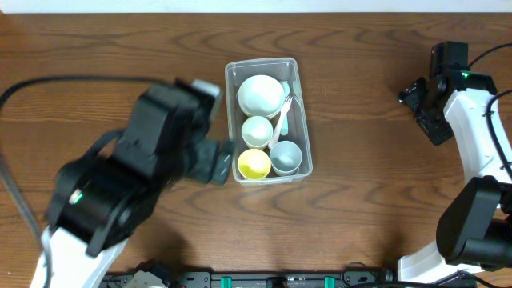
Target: Pack container
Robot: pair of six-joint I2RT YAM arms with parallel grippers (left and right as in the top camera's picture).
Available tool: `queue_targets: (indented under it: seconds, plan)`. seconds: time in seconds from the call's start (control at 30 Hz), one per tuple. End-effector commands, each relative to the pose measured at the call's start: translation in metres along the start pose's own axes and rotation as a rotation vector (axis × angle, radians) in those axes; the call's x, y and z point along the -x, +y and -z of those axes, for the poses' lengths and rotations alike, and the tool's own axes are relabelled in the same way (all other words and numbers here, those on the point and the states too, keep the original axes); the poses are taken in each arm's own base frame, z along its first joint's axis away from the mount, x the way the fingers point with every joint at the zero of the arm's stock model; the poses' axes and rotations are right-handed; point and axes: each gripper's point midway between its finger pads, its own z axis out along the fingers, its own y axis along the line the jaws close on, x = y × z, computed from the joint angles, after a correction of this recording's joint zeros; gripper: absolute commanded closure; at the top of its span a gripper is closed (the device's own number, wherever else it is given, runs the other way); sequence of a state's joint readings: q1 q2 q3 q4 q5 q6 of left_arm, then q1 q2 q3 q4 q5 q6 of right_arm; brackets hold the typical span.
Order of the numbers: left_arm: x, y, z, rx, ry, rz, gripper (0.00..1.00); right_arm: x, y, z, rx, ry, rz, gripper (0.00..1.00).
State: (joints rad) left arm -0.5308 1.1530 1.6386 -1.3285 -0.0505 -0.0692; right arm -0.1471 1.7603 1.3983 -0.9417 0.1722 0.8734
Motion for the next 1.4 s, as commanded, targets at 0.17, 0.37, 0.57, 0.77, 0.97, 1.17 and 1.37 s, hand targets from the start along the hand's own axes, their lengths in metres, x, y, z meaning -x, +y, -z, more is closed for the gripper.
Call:
queue_targets:
  seconds: [0.17,0.37,0.57,0.77,0.97,1.17,1.37]
  plan:
    - [-0.063,0.067,0.084,0.280,-0.105,-0.019,0.02,0.001,-0.002,0.000,-0.005,-0.006,-0.014,0.01]
    - [-0.096,0.075,0.139,0.231,-0.365,0.090,0.02,0.001,-0.002,0.000,-0.005,-0.006,-0.014,0.01]
    - [-0.110,0.085,0.180,0.244,-0.641,0.292,0.02,0.001,-0.002,0.000,-0.005,-0.006,-0.014,0.01]
    - [-0.105,0.075,0.163,0.243,-0.769,0.427,0.02,0.001,-0.002,0.000,-0.005,-0.006,-0.014,0.01]
    - [-0.059,0.067,0.108,0.154,-0.921,0.394,0.02,0.001,-0.002,0.000,-0.005,-0.006,-0.014,0.01]
    - [-0.026,0.052,0.050,0.052,-1.007,0.154,0.02,0.001,-0.002,0.000,-0.005,-0.006,-0.014,0.01]
    - [-0.035,0.056,-0.014,0.038,-1.015,0.107,0.02,0.001,-0.002,0.000,-0.005,-0.006,-0.014,0.01]
